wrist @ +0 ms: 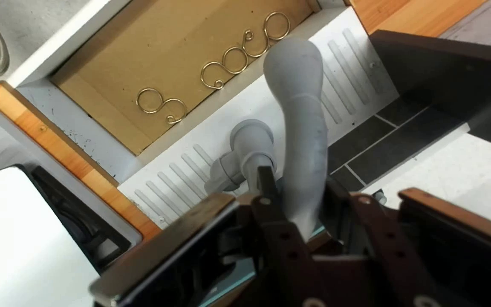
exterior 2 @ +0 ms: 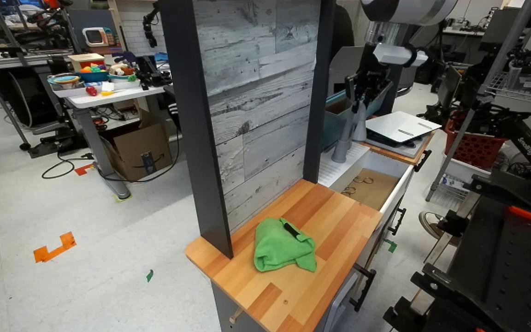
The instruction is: Move the tap
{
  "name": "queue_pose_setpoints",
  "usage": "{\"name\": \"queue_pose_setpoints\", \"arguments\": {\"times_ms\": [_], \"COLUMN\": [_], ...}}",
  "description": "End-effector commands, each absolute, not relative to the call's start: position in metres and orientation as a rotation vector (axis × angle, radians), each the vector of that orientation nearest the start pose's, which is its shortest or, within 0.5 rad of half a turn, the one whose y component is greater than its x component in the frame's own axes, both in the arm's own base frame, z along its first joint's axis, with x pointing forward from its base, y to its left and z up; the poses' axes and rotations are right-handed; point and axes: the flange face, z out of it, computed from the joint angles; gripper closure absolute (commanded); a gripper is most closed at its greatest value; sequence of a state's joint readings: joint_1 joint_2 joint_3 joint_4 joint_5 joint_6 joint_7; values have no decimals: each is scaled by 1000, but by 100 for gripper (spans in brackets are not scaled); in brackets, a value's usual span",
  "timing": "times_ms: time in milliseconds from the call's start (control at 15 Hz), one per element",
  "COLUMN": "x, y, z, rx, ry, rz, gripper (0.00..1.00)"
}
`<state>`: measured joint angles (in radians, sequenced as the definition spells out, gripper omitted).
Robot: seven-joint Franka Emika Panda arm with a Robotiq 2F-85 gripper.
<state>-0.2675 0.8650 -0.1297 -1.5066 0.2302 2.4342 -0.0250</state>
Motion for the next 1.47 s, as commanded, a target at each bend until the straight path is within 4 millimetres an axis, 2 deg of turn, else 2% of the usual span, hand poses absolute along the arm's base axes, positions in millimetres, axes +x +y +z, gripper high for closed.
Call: {"name": "queue_pose_setpoints", "arguments": {"times_ms": [0,600,1067,1200,1333,1400], "x": [651,645,648,648,646,645], "y": [-297,-315,-309,-306,-304,-302], "z": [184,187,187,187,192,194], "rx": [-3088,-3154,-3216,-3222,-3217,-3225], "ry": [504,-31,-311,-314,-332,-321], "rz": [-16,80,123,120,137,142], "gripper": [93,93,93,46,42,37]}}
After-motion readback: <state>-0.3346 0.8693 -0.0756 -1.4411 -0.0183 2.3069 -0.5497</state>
